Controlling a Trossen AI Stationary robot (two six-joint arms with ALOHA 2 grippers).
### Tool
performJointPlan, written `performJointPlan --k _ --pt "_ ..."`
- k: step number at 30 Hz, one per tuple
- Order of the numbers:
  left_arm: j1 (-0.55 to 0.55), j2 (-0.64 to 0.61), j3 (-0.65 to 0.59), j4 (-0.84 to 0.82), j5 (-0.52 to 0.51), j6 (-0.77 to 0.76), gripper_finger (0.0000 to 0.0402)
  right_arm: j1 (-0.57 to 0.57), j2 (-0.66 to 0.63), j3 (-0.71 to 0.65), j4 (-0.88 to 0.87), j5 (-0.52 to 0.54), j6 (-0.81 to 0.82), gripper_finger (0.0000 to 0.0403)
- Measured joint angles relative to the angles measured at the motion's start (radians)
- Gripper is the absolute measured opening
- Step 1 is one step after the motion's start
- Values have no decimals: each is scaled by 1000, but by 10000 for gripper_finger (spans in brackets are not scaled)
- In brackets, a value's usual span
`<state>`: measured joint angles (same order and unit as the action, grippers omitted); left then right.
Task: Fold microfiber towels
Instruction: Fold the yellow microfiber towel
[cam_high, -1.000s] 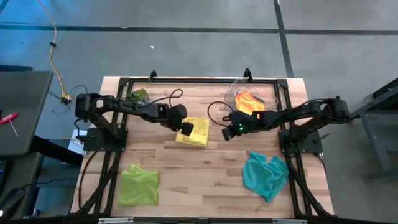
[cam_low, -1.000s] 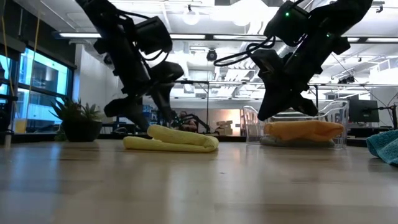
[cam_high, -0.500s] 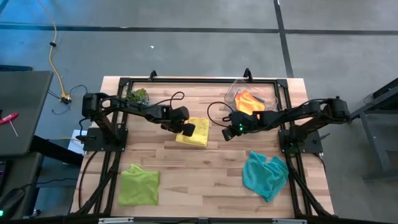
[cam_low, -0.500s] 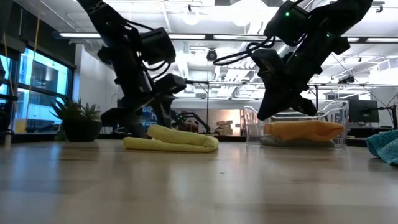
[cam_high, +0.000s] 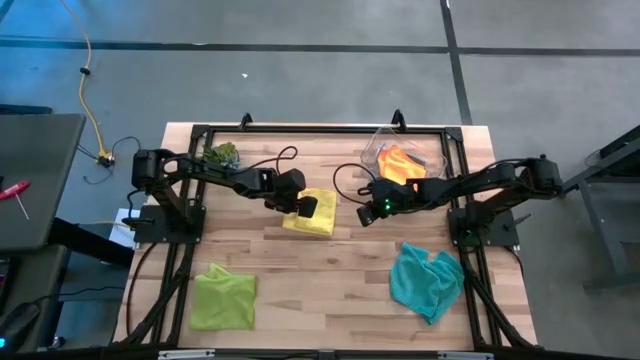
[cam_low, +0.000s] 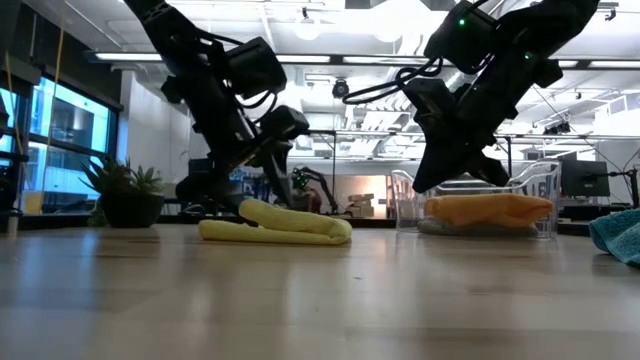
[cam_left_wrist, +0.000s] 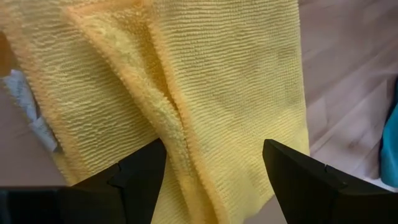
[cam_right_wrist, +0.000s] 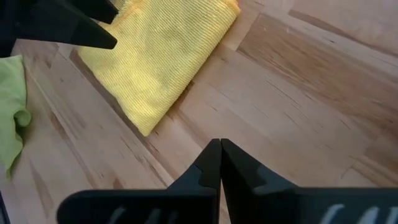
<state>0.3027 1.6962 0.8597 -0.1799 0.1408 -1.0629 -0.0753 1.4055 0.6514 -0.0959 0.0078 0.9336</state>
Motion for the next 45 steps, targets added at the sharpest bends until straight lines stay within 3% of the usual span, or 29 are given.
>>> performJointPlan --k 5,8,18,24,31,38,45 --pt "1 0 0 17 -18 27 251 0 0 0 2 0 0 0" --pt "0 0 0 21 -18 44 224 0 0 0 3 0 0 0" --pt "0 0 0 22 -9 94 14 0 0 0 3 9 0 0" --pt "1 -2 0 23 30 102 8 0 0 0 3 20 2 0" --pt "9 -86 -1 12 28 114 2 -3 0 0 3 22 3 0" --pt "26 -179 0 -125 -59 169 1 -3 0 0 4 43 7 0" --pt "23 -192 0 -209 -100 207 1 -3 0 0 4 43 9 0"
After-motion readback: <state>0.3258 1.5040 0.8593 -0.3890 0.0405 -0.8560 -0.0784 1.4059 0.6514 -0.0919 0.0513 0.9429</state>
